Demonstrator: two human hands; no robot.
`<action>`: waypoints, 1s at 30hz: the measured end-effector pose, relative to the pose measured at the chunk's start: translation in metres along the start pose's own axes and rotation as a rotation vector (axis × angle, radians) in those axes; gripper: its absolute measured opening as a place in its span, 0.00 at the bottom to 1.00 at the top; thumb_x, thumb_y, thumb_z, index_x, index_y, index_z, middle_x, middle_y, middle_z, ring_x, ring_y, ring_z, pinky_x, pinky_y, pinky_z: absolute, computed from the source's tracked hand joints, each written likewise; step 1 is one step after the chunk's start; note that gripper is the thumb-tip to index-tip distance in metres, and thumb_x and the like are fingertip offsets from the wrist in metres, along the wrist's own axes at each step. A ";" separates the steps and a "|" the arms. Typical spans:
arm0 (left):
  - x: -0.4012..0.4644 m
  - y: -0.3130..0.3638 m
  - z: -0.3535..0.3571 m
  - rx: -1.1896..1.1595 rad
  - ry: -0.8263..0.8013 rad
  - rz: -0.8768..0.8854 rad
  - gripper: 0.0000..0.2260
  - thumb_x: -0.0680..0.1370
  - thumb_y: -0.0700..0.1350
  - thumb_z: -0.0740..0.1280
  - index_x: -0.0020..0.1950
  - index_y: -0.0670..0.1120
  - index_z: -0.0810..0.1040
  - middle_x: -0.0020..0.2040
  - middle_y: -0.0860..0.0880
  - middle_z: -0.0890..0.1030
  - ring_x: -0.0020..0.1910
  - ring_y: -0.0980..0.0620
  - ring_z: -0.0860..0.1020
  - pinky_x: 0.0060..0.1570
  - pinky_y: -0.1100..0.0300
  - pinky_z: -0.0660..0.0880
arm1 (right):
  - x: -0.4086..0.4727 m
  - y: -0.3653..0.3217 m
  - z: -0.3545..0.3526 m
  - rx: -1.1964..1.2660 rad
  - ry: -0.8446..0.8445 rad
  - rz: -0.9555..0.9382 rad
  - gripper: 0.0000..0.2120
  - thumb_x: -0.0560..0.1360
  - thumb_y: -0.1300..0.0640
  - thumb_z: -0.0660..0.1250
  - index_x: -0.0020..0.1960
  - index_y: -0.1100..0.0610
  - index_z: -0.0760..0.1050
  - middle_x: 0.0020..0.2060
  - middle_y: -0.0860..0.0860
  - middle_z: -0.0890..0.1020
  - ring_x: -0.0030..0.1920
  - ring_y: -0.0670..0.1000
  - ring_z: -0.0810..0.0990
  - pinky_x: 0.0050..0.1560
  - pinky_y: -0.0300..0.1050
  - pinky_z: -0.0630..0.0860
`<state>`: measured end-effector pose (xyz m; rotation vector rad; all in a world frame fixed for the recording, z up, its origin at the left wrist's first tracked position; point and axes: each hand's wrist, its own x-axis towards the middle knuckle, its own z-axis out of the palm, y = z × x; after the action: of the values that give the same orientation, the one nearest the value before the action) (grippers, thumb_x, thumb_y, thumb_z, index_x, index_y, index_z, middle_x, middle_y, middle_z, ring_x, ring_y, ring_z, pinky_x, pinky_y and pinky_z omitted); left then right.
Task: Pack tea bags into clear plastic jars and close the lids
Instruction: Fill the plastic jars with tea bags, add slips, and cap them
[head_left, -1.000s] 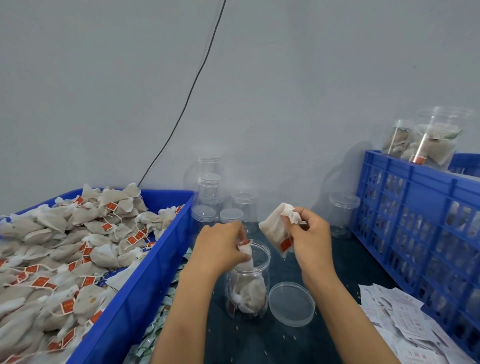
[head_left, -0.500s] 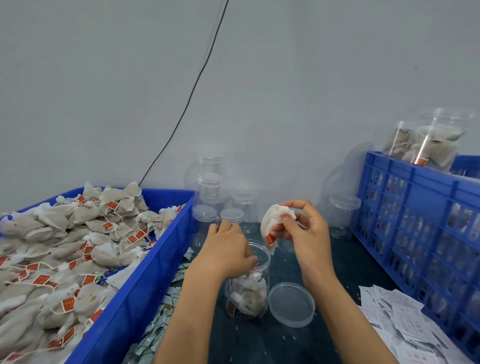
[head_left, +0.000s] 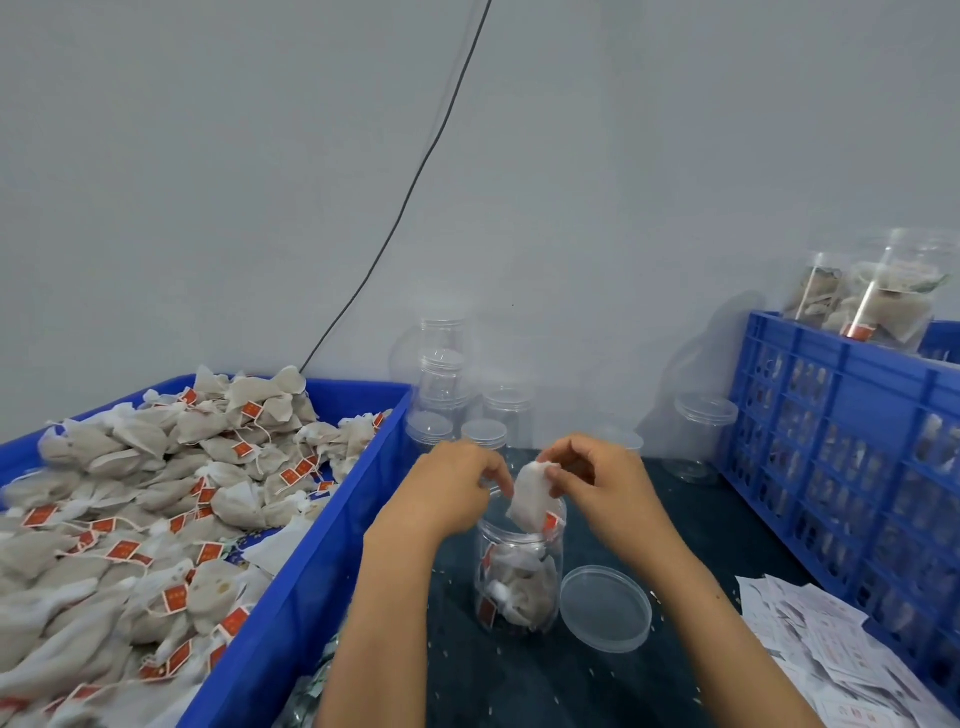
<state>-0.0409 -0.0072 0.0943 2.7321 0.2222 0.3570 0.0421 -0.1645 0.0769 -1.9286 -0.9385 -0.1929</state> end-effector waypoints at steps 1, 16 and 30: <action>0.001 -0.001 0.001 -0.019 -0.022 0.001 0.17 0.78 0.34 0.60 0.54 0.53 0.81 0.62 0.50 0.77 0.58 0.53 0.75 0.59 0.56 0.74 | 0.002 0.001 -0.002 -0.117 -0.042 -0.043 0.07 0.75 0.64 0.68 0.44 0.53 0.80 0.40 0.46 0.81 0.41 0.46 0.80 0.45 0.39 0.77; 0.000 -0.030 0.001 -0.173 0.048 -0.086 0.18 0.80 0.33 0.56 0.50 0.54 0.78 0.60 0.52 0.79 0.57 0.55 0.75 0.52 0.64 0.70 | 0.033 -0.050 0.027 -0.968 -0.885 0.013 0.10 0.78 0.62 0.57 0.53 0.56 0.76 0.48 0.55 0.75 0.44 0.57 0.70 0.44 0.46 0.67; -0.005 -0.032 -0.006 -0.162 0.082 -0.172 0.19 0.77 0.30 0.54 0.52 0.49 0.79 0.58 0.51 0.79 0.53 0.55 0.75 0.49 0.64 0.69 | -0.033 0.010 -0.041 0.107 -0.003 -0.019 0.19 0.79 0.71 0.56 0.48 0.54 0.82 0.43 0.45 0.85 0.43 0.45 0.83 0.44 0.34 0.78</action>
<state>-0.0509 0.0231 0.0865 2.5200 0.4278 0.4202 0.0360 -0.2181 0.0758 -1.8223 -0.9502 -0.1481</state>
